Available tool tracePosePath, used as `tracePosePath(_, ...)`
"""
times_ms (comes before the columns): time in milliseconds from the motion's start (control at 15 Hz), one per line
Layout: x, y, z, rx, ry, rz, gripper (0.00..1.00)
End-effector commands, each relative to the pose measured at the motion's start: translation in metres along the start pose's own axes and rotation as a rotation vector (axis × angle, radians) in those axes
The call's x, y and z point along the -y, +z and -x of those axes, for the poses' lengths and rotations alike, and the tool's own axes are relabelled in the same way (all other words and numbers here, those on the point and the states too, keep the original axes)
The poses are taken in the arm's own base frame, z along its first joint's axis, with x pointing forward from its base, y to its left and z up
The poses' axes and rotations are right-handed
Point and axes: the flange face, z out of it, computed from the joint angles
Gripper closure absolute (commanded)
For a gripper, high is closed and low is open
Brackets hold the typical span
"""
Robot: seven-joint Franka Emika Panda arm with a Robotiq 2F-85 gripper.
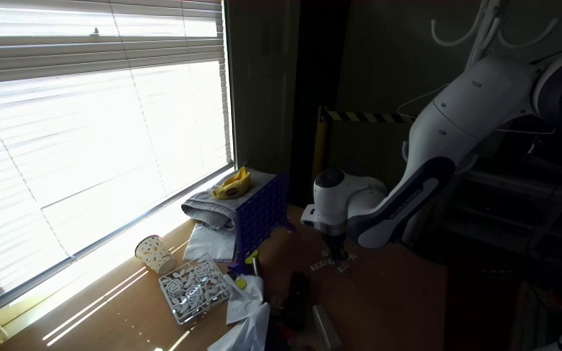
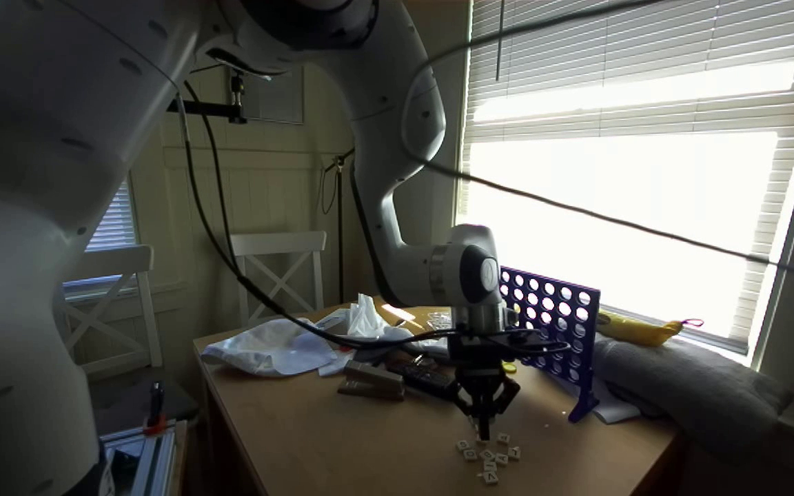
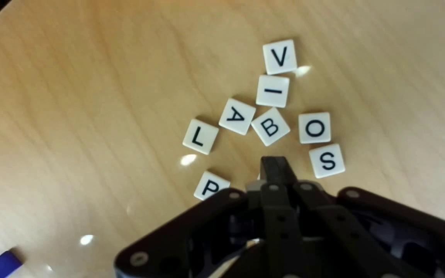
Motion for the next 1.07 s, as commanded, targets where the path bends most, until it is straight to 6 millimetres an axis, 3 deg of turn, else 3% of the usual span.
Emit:
tracePosePath(0, 0.003, -0.010, 0.012, -0.036, 0.027, 0.009, 1.00)
tracePosePath(1000, -0.008, 0.001, 0.016, -0.135, 0.449, -0.080, 1.00)
